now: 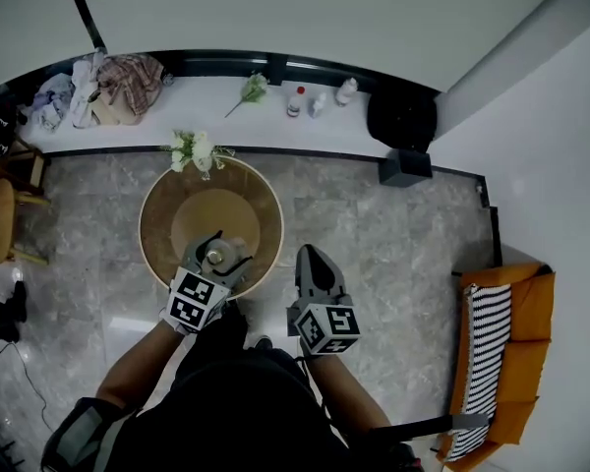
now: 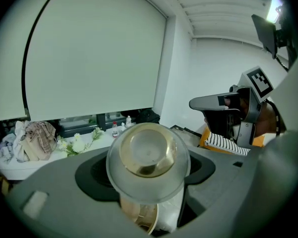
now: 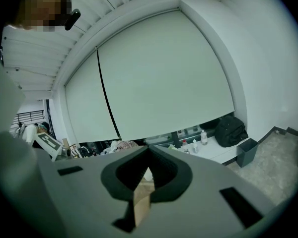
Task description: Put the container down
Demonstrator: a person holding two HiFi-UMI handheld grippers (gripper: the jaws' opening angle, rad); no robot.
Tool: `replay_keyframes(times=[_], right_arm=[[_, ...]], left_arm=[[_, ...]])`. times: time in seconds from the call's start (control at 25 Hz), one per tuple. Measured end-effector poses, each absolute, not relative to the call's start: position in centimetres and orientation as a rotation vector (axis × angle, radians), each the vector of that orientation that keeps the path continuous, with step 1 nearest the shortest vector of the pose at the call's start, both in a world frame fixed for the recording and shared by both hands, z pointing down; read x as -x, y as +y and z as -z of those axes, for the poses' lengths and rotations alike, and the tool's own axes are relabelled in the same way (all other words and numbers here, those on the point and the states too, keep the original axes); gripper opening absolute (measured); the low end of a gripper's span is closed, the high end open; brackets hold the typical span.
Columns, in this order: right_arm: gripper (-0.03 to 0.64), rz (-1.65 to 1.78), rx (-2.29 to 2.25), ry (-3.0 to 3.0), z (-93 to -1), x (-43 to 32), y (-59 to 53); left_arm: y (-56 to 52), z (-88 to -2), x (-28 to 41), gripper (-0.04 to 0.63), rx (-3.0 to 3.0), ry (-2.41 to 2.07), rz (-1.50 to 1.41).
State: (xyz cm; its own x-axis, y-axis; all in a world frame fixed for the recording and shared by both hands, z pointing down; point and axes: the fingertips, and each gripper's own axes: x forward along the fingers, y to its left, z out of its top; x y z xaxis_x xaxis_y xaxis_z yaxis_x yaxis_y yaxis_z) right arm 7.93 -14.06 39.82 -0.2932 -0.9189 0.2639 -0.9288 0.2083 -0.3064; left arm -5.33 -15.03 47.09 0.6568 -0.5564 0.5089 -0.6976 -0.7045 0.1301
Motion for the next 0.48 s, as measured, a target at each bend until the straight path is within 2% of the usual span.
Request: replay_keyframes(times=[0.48], right_arm=[[0.002,-0.747,-1.903,-2.283,-45.1,-8.1,-19.3]], left_arm=[[-21.6,-51.6,4.1,0.341,-2.59,-0.921,-0.686]])
